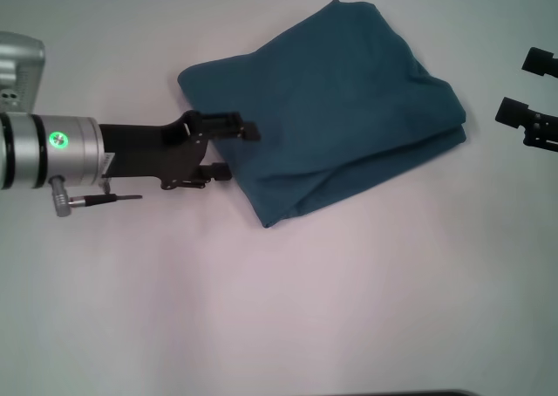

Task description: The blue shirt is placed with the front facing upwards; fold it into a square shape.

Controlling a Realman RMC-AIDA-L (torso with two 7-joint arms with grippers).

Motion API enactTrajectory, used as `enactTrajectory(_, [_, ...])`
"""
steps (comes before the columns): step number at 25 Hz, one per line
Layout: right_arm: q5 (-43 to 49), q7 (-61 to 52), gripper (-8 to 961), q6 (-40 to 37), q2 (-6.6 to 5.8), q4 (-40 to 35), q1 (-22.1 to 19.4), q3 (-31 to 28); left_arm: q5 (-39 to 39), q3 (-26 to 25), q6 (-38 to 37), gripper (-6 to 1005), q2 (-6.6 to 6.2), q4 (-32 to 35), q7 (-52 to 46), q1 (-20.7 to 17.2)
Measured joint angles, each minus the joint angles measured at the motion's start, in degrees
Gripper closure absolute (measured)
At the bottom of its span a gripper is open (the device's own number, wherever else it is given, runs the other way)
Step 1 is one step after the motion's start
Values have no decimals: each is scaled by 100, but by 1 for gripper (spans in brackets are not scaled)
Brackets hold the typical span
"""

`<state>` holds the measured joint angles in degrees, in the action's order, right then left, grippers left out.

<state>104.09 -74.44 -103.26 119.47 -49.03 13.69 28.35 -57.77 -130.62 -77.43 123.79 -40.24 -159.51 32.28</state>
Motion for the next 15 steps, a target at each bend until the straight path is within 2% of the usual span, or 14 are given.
enactTrajectory(7, [-29, -28, 34, 5, -4, 11, -7, -15, 4, 294, 339, 276, 5, 170, -71, 114])
enactTrajectory(12, [-41, -36, 35, -23, -3, 57, -9, -57, 14, 575, 505, 281, 5, 446, 13, 452])
enactTrajectory(15, [-43, -42, 36, -40, -3, 70, -11, -82, 7, 636, 512, 284, 1, 443, 80, 516])
